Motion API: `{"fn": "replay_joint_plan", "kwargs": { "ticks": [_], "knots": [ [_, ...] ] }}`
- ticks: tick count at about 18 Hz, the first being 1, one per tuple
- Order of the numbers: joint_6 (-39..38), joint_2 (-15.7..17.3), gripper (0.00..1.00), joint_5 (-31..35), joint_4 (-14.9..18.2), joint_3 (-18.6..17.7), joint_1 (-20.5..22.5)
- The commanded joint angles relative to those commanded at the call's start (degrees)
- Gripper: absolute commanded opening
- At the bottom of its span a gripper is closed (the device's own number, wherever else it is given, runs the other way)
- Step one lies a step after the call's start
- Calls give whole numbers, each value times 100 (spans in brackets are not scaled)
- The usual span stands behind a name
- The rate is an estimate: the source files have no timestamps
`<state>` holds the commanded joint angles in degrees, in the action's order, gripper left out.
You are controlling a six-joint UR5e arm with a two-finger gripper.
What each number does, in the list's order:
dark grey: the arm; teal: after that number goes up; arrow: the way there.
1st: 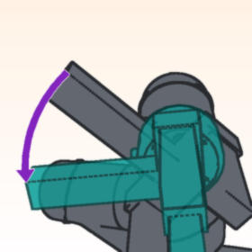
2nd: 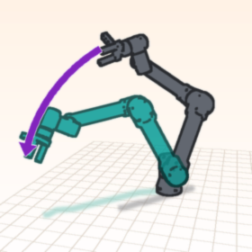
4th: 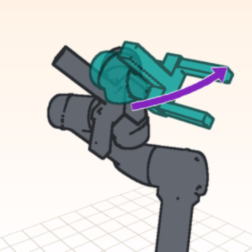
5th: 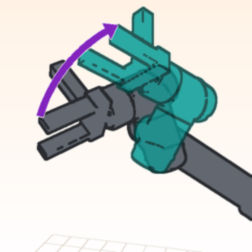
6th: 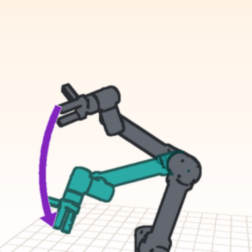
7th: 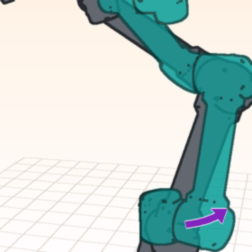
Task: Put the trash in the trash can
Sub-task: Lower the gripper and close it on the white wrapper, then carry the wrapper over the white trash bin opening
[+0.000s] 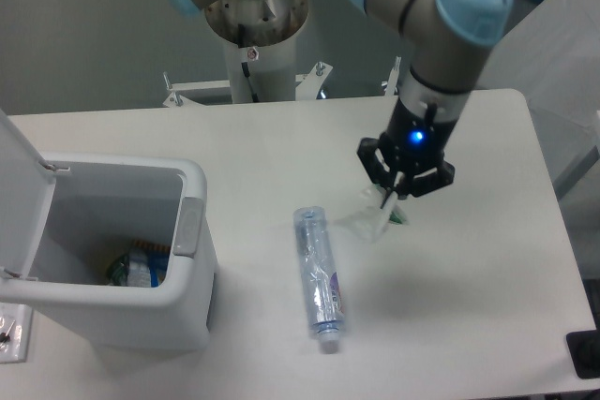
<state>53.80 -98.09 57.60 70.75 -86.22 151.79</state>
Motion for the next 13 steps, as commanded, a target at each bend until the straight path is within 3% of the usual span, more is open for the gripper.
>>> {"fn": "replay_joint_plan", "kwargs": {
  "ticks": [3,7,10,13],
  "knots": [
    [-334,115,0,-747,-192,0,-44],
    [-589,89,0,-1767,-755,-9,-70],
    [-1071,80,0,-2366,-809,-9,-263],
    [-1669,89,4,-2455,-818,-9,-491]
  ]
}}
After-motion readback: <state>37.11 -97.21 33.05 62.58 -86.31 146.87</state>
